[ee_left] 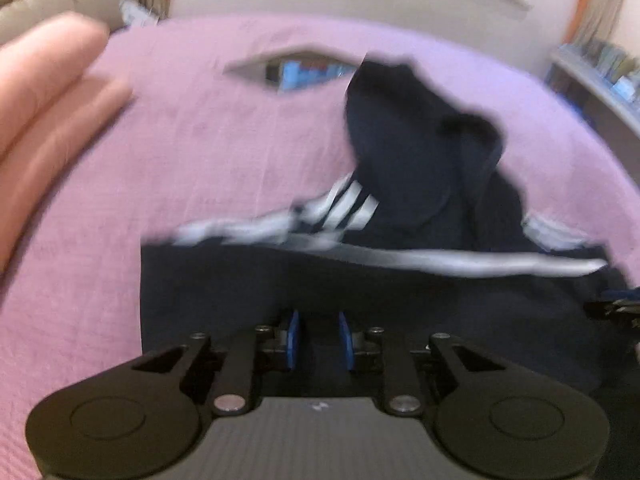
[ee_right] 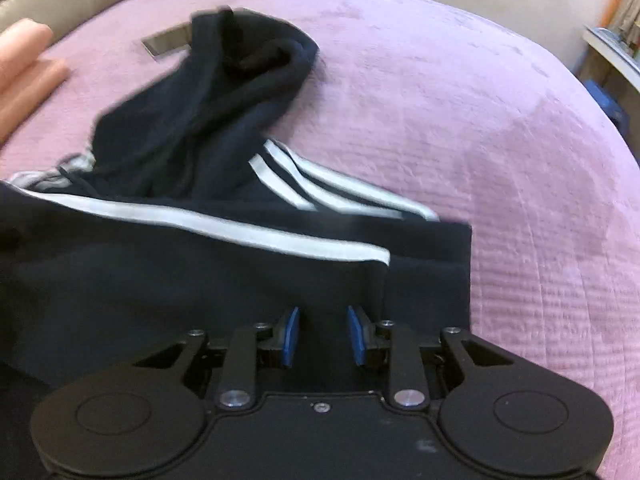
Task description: Fold large clothes
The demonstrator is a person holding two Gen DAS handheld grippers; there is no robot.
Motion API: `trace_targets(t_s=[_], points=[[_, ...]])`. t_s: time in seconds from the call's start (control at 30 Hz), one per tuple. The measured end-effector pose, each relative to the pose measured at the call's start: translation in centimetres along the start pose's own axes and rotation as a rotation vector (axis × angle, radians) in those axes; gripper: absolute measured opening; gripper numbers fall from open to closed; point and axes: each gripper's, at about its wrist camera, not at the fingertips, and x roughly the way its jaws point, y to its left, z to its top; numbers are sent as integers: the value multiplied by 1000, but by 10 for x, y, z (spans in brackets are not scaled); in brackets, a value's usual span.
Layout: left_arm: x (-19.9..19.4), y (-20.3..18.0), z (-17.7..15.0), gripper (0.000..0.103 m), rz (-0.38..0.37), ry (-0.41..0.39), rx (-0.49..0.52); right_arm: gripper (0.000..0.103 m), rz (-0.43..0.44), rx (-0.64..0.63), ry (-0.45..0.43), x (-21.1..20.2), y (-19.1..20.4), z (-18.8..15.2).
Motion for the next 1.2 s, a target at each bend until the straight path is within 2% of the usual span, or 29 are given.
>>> trace_targets(t_s=[0.07, 0.1, 0.17, 0.27, 0.4, 0.5, 0.57, 0.63, 0.73, 0.77, 0.8, 0.83, 0.87, 0.9, 0.93, 1.0, 1.07, 1.13, 1.2], points=[[-12, -11, 22, 29, -12, -41, 41, 34, 23, 12, -55, -17, -5, 12], [-17, -18, 37, 34, -17, -72, 62, 36, 27, 15, -89, -25, -7, 22], [-16, -30, 65, 40, -63, -101, 73, 41, 53, 32, -153, -37, -10, 43], [13, -52, 108, 42, -157, -122, 50, 53, 103, 97, -212, -31, -14, 74], [87, -78, 151, 42, -227, -68, -25, 53, 124, 193, -237, 3, -14, 109], [134, -84, 166, 42, -201, -22, -77, 53, 155, 280, -228, 34, -19, 125], [150, -82, 169, 43, -172, -6, -100, 53, 173, 318, -201, 59, -22, 134], [168, -81, 172, 44, -177, 20, -113, 53, 202, 348, -178, 77, -25, 139], [187, -86, 170, 43, -154, 32, -96, 54, 219, 363, -167, 93, -24, 147], [189, -89, 170, 40, -146, 21, -80, 54, 225, 365, -162, 96, -25, 150], [189, -93, 169, 26, -119, 7, -51, 54, 234, 373, -156, 99, -23, 151], [188, -95, 170, 17, -90, -1, -33, 54, 245, 381, -147, 104, -21, 152], [186, -93, 170, 13, -75, -9, -26, 48, 253, 382, -140, 107, -18, 153], [180, -87, 171, 11, -89, -24, -37, 22, 246, 367, -132, 109, -14, 155], [173, -81, 170, 10, -94, -43, -42, 7, 232, 338, -126, 110, -9, 157], [151, -66, 170, 10, -68, -95, -14, 8, 176, 274, -177, 100, -2, 160], [126, -47, 170, 10, -45, -146, -2, 7, 152, 225, -272, 76, -4, 161], [100, -17, 167, 9, -26, -183, -40, 7, 136, 197, -346, 49, -10, 157], [89, 14, 162, 3, 11, -185, -99, 7, 132, 179, -379, 31, -17, 149]])
